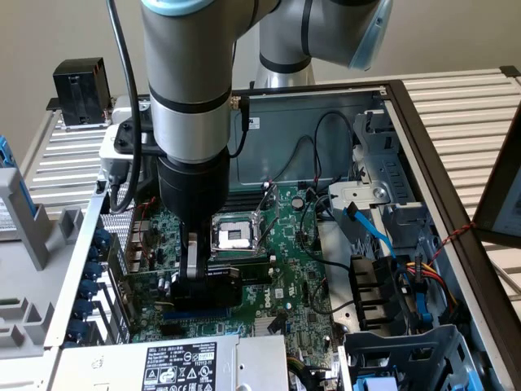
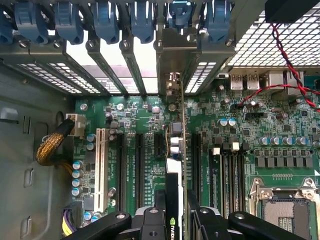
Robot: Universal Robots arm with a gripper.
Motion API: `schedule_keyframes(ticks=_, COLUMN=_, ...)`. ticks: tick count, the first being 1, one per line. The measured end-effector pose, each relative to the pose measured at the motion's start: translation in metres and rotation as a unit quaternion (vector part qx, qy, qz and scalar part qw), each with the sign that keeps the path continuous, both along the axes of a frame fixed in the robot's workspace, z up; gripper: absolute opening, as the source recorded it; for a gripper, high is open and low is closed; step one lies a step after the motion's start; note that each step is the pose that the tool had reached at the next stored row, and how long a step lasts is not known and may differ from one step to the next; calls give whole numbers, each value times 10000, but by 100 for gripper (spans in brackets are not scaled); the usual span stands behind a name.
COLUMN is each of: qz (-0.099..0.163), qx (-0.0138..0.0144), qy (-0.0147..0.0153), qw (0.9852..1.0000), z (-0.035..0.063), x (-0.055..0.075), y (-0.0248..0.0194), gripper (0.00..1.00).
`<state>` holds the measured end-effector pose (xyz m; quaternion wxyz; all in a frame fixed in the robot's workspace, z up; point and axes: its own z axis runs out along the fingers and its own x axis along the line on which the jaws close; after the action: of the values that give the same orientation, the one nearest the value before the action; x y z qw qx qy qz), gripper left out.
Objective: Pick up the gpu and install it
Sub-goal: 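Press down on the gpu until it lock into place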
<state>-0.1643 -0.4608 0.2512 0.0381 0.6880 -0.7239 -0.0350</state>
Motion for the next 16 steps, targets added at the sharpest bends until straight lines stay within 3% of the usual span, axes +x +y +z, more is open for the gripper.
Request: schedule_keyframes(ticks=16, qz=0, qx=-2, qy=3, qw=10000, z=0, x=0, y=0, gripper=26)
